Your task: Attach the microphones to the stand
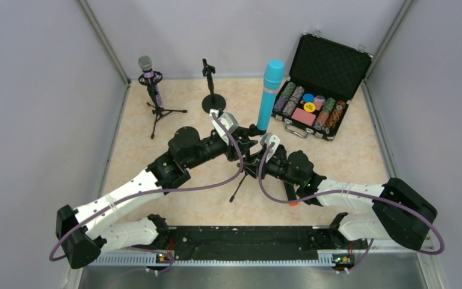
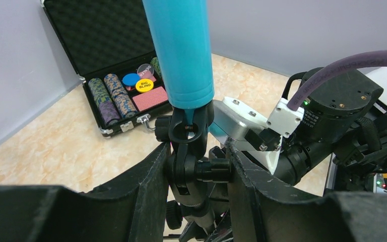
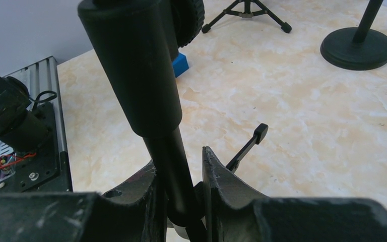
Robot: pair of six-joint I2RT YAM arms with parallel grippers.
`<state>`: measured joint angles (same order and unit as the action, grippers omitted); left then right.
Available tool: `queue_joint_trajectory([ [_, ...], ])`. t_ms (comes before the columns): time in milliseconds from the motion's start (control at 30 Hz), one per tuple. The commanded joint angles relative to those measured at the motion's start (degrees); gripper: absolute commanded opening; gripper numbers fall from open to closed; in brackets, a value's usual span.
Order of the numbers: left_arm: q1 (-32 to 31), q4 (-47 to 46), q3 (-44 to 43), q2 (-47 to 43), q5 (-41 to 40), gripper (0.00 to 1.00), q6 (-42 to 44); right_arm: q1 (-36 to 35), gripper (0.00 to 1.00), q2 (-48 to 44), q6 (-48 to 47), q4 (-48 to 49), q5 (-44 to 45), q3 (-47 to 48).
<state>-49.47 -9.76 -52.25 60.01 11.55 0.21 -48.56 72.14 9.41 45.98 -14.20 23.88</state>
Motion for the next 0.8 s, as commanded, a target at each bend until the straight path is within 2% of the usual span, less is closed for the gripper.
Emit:
queue_joint_trajectory([
  [0,0.61,-22.44,-8.37,-3.41,-0.83,0.00,2.76,1.71,0.00,2.31,4.85,-11.97,4.81,-3.23],
  [533,0.61,-19.85,-17.73,-3.93,5.82,0.00,-3.22,1.71,0.00,6.27,1.24,-8.34,2.95,-4.96],
  [767,0.61,-20.30,-18.03,-4.82,7.44,0.00,-3.96,1.68,0.00,8.18,1.20,-7.69,2.10,-4.48],
])
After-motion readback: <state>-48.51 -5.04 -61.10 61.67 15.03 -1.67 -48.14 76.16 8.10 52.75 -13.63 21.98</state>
